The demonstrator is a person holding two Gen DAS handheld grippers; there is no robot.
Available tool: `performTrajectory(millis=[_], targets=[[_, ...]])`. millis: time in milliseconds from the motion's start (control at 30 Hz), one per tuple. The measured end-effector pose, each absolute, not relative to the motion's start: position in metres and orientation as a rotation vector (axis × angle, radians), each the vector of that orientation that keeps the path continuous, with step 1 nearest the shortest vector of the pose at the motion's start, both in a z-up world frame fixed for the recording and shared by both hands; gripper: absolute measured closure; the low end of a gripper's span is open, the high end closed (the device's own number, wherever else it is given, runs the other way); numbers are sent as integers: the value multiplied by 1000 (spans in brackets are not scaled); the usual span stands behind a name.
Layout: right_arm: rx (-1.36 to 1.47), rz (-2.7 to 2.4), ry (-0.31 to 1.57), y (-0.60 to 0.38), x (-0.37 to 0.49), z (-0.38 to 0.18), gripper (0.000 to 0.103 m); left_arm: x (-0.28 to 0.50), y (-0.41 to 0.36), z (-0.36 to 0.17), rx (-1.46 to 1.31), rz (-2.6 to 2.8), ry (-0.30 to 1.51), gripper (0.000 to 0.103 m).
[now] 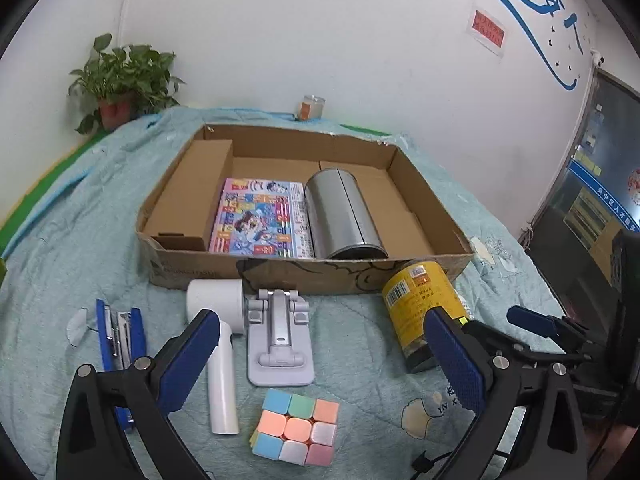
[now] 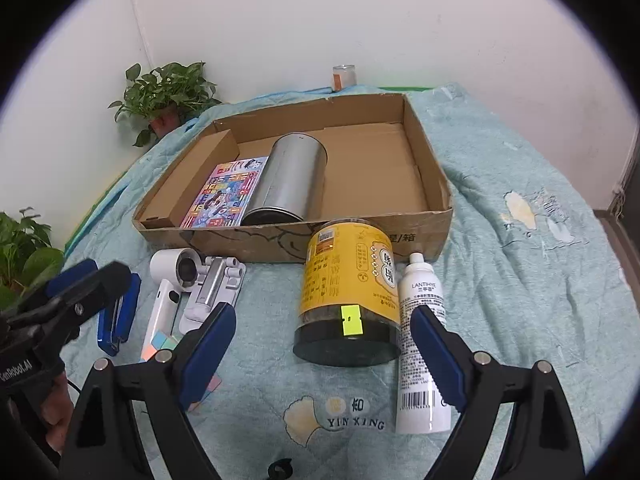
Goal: Organize rigid objects
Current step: 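Reach the left tool to the yellow-and-black jar and grasp it, then lift the yellow jar and lower it into the tray box beside the canister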
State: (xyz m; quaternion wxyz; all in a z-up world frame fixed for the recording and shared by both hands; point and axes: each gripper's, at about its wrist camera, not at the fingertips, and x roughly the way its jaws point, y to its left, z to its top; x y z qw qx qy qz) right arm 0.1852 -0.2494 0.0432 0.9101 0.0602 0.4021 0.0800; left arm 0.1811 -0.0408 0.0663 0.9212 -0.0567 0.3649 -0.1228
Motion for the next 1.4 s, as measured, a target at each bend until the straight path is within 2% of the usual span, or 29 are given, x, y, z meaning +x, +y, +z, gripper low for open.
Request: performTrajectory(millis=[300, 333, 367, 400, 533, 700, 900, 967, 1000, 1100, 1300, 1400], targets=[[355, 260, 976, -299, 245, 9, 15, 197, -41, 43, -164, -321, 861, 0], [368, 269, 996, -302, 250, 4, 21, 197, -40, 41, -173, -328, 869, 0], [383, 284, 1011, -303, 253, 0, 38, 197, -38, 41, -180, -336, 876, 0], [386, 299, 1030, -303, 255, -4, 42, 198, -37, 40, -189, -348, 884, 0], [297, 338, 1005, -283, 243, -1, 45, 205, -35, 33, -239, -403, 934, 0], [306, 533, 1039, -253, 230, -3, 45, 228, -38, 18, -313, -451, 1030, 1], [405, 499, 1076, -270, 240, -14, 43, 265, -51, 2, -343, -506, 1114, 2], [428, 503, 1107, -272, 248, -20, 43, 280, -56, -8, -349, -504, 1164, 8], [430, 516, 1126, -269, 251, -23, 43, 287, -58, -13, -340, -501, 1192, 16], [482, 590, 1169, -258, 257, -30, 43, 298, -58, -22, -323, -455, 1235, 22], [532, 676, 1214, -240, 264, -36, 33, 303, -51, -27, -369, -475, 1260, 23], [506, 679, 1231, -231, 261, -38, 25, 301, -48, -27, -387, -481, 1278, 23]])
